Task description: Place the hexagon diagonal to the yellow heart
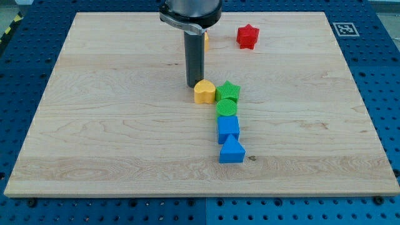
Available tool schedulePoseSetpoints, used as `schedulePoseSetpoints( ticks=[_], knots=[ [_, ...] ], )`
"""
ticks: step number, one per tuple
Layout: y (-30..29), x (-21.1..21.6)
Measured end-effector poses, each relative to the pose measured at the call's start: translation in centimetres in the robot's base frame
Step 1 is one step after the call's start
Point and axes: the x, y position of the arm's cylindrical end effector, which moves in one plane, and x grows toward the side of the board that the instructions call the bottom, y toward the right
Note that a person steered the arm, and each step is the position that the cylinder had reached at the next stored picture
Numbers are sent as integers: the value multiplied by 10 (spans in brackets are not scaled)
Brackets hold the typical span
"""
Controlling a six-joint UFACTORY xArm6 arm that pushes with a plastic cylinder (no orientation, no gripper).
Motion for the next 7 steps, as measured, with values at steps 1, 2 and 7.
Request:
schedulePoseSetpoints(
  ticks=[1,2,7],
  knots=[
    [0,-35],
    [26,-50],
    [-3,-151]
  ],
)
